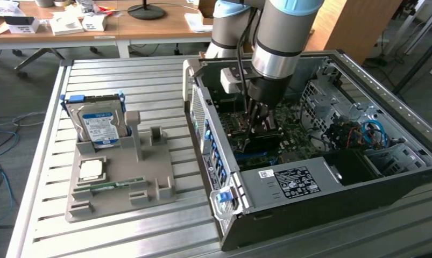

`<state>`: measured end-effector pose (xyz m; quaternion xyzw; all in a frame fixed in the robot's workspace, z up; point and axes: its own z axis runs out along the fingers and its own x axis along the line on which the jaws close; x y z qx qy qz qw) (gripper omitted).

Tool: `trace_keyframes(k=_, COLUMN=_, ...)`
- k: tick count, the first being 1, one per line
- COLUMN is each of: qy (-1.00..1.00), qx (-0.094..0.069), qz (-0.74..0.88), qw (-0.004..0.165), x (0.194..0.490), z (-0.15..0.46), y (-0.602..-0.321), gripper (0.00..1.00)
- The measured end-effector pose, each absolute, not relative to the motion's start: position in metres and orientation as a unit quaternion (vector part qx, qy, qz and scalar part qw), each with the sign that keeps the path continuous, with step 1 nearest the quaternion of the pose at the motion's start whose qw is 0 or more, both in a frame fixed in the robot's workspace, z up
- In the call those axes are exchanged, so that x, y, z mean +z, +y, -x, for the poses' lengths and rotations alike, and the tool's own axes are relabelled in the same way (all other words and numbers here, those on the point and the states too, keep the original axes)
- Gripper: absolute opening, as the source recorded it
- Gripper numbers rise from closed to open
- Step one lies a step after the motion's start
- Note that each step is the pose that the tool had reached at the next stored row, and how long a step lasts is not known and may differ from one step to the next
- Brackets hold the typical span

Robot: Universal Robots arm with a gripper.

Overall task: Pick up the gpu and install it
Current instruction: 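Press down on the gpu until it lock into place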

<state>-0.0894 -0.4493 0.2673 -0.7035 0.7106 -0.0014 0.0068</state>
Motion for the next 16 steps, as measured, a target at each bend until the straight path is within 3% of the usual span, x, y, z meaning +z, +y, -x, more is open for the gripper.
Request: trace_keyframes(k=16, qy=0.709, qx=-0.003, qz=0.705, qw=0.005, x=0.2674, z=0.0894, y=-0.4507, gripper=0.11)
